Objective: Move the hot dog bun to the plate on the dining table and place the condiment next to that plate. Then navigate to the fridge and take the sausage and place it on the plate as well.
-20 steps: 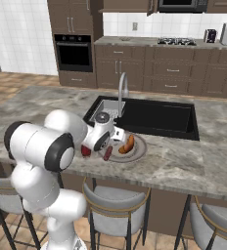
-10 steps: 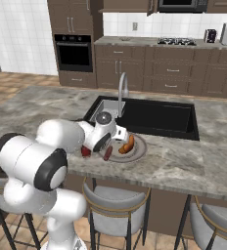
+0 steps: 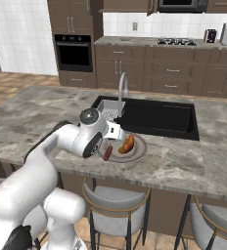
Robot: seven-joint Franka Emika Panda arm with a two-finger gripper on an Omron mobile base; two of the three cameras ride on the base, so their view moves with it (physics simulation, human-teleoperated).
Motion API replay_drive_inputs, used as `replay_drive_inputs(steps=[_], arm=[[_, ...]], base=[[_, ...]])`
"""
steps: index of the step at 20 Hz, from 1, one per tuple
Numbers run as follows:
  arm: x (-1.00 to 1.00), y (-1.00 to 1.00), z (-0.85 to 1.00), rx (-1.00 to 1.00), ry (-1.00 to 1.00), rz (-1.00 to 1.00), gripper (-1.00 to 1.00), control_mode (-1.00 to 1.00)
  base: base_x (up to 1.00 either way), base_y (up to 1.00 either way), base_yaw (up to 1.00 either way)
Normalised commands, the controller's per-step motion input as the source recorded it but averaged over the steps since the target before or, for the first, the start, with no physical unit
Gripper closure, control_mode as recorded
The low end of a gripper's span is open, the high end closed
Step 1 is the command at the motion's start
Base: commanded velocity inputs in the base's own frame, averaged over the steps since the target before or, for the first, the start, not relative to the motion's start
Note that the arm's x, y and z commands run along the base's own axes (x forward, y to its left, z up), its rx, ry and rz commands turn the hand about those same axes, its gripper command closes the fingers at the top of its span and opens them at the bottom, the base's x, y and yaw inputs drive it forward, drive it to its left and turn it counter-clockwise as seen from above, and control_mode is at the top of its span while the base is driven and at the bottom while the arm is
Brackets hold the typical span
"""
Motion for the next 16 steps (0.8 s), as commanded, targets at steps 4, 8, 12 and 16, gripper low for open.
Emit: replay_drive_inputs(steps=[4, 8, 12, 16], arm=[[-0.98, 0.17, 1.0, -0.02, 0.26, 0.0, -1.0, -1.0], [-1.0, 0.42, 0.79, 0.0, 0.43, 0.0, -1.0, -1.0], [-1.0, 0.5, 0.51, 0.0, 0.43, 0.0, -1.0, -1.0], [-1.0, 0.65, 0.26, 0.02, 0.39, 0.0, -1.0, -1.0]], base=[[0.0, 0.0, 0.0], [0.0, 0.0, 0.0], [0.0, 0.0, 0.0], [0.0, 0.0, 0.0]])
